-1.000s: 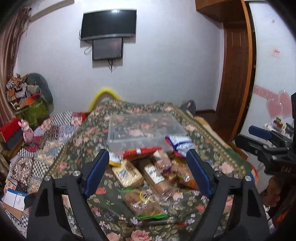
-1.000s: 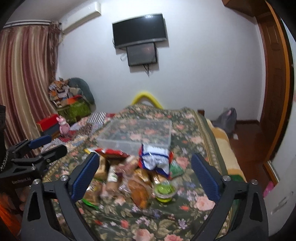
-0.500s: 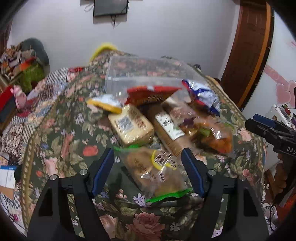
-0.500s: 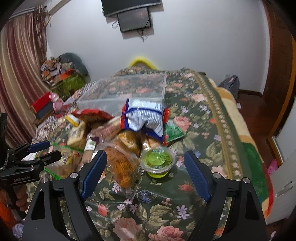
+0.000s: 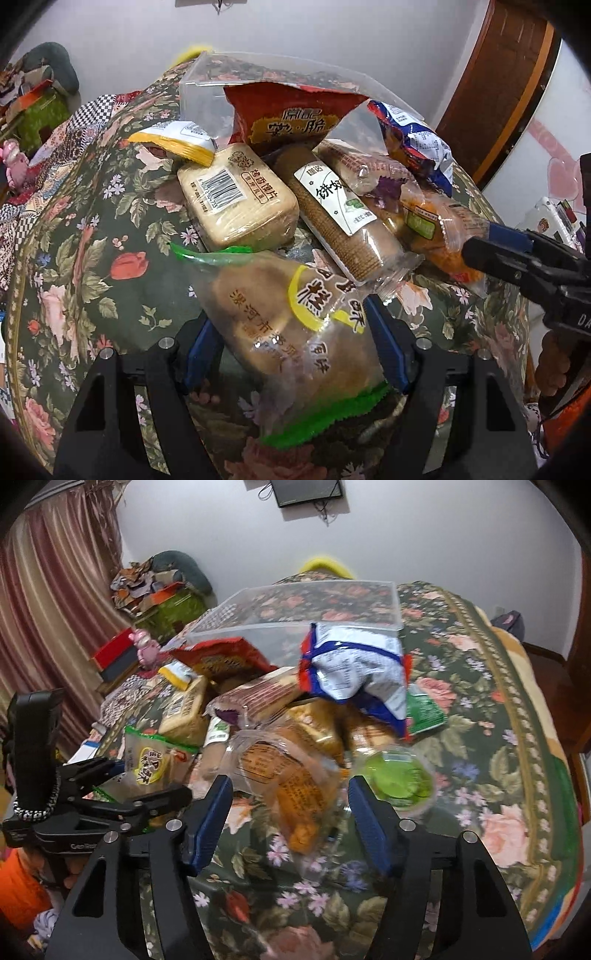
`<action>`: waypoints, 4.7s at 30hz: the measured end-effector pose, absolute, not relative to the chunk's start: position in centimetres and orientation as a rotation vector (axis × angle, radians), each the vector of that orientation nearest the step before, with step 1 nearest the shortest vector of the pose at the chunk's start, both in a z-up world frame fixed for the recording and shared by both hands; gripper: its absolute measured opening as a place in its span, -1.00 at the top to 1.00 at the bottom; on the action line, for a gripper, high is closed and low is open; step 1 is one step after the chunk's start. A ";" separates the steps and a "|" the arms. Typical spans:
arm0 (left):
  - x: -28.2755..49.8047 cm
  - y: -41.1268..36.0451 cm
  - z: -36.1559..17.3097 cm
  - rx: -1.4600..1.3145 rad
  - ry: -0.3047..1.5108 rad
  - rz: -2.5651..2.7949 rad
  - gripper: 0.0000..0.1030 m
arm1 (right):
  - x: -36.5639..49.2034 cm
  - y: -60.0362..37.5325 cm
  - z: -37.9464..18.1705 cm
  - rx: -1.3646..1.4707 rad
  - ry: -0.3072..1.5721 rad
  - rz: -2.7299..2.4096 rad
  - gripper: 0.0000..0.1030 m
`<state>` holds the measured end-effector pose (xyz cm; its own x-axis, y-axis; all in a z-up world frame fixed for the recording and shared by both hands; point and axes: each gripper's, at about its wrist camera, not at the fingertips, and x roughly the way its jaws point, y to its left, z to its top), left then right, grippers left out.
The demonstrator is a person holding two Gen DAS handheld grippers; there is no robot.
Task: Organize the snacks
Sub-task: 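Grasp the orange bread bag with the right tool while the left grasps the bread loaf bag, then carry both bread bags into the clear box and open both tools, then grasp the green jelly cup with the right tool while the left grasps the cream cake bar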
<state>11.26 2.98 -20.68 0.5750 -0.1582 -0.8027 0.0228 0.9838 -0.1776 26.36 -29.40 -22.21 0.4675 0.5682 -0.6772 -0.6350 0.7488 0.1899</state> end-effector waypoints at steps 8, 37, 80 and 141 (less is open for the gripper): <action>11.1 2.2 -20.5 -0.112 0.917 -0.125 -0.21 | 27.2 -28.0 -23.1 -0.115 0.828 0.730 -0.25; 10.2 4.1 -11.6 -0.100 0.702 -0.076 0.07 | 25.8 -28.7 -17.7 -0.104 0.694 0.742 0.07; 30.0 6.1 -13.0 -0.087 0.801 -0.056 0.06 | 40.7 -21.5 -17.4 -0.206 0.751 0.639 0.05; 17.8 6.4 -19.5 -0.139 0.882 0.066 -0.66 | 30.1 -32.8 -24.3 -0.063 0.905 0.542 -0.50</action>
